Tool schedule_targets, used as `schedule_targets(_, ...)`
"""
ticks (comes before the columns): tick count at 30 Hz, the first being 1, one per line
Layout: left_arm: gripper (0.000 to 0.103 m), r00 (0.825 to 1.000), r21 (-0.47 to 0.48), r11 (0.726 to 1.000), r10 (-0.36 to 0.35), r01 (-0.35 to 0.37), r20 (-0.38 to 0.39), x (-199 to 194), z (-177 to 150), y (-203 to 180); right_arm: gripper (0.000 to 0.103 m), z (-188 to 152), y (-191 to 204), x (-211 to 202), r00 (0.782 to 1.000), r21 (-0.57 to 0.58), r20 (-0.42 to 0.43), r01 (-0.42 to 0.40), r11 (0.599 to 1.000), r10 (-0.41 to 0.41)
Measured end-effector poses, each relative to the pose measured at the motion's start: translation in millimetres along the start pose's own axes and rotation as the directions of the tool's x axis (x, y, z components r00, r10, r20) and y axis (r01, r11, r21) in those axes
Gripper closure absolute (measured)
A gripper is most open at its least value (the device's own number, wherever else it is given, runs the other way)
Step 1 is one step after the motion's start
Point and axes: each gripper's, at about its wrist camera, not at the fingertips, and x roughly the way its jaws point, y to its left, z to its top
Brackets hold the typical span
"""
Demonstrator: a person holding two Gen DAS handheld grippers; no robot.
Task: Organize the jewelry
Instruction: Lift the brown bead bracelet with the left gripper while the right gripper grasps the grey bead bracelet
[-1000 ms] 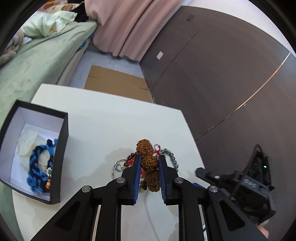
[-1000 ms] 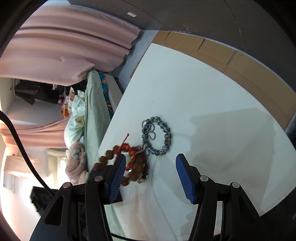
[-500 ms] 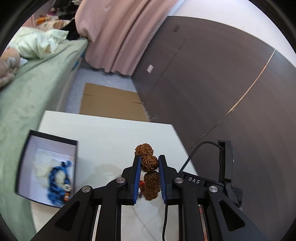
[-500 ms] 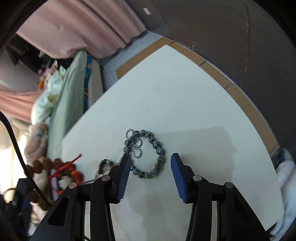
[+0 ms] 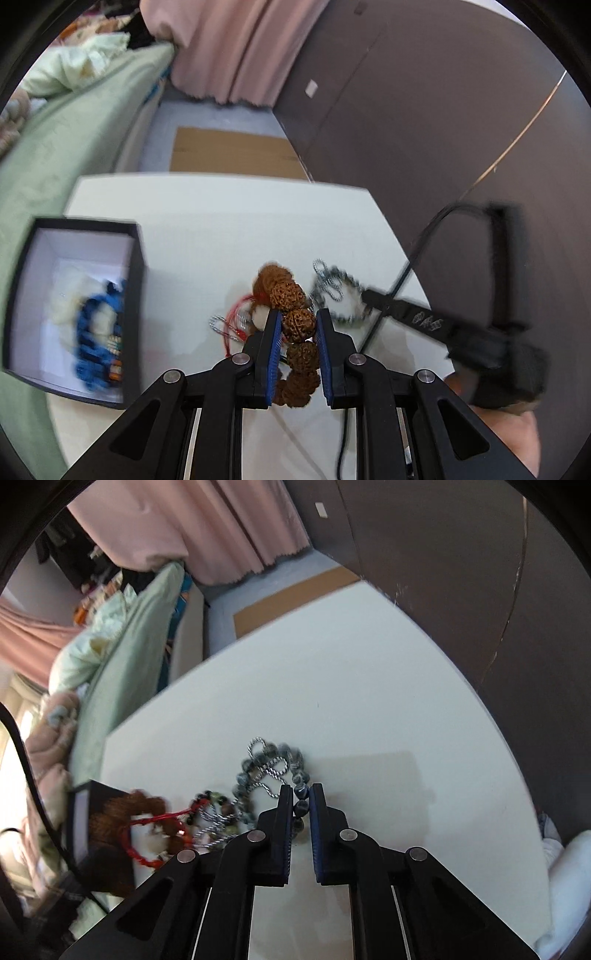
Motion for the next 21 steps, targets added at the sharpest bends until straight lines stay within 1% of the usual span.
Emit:
schedule_targets(2, 0.084, 1.000, -0.027, 1.000, -0.015, 0.014, -0.026, 13, -3, 2, 0.093, -2, -4, -9, 0.999, 0.014, 0.022, -0.024, 1.000, 0.024)
schedule_targets(4, 0.084, 0.999, -0.038, 0.999, -0.025, 0.024, -0.029, 20, -3, 2, 0.093, -3, -11, -17, 0.998, 0.033, 0.036, -0.045, 0.998, 0.044)
schedule_targets(8, 0.083, 0.999, -0.017, 1.000, -0.012, 0.011, -0.034, 25, -5, -3, 0.093, -3, -18, -22, 0.997, 0.054, 0.046, -0.064, 0.997, 0.061)
schedule_targets(10, 0.083, 0.998, -0.012, 1.000, -0.017, 0.016, -0.063, 32, -9, -5, 0.093, -1, -18, -21, 0.997, 0.059, 0.044, -0.072, 0.996, 0.070)
schedule_targets(12, 0.083, 0.996, -0.010, 1.000, -0.005, 0.004, -0.094, 40, -15, -7, 0.093, 0, -18, -21, 0.996, 0.062, 0.043, -0.079, 0.995, 0.077)
schedule_targets(13, 0.083, 0.994, -0.001, 1.000, 0.010, -0.010, -0.106, 43, -16, -10, 0.093, 0, -19, -22, 0.996, 0.060, 0.044, -0.079, 0.995, 0.076)
schedule_targets(16, 0.082, 0.994, 0.059, 0.998, 0.042, -0.036, -0.104, 46, -20, -23, 0.093, 2, -16, -21, 0.996, 0.068, 0.039, -0.086, 0.994, 0.083)
schedule_targets(20, 0.079, 0.986, 0.114, 0.993, 0.060, -0.042, -0.156, 57, -27, -32, 0.093, 2, -17, -23, 0.996, 0.079, 0.036, -0.089, 0.993, 0.086)
schedule_targets(21, 0.079, 0.983, 0.129, 0.990, 0.075, -0.054, -0.165, 60, -29, -34, 0.093, 2, -17, -24, 0.996, 0.080, 0.037, -0.089, 0.993, 0.086)
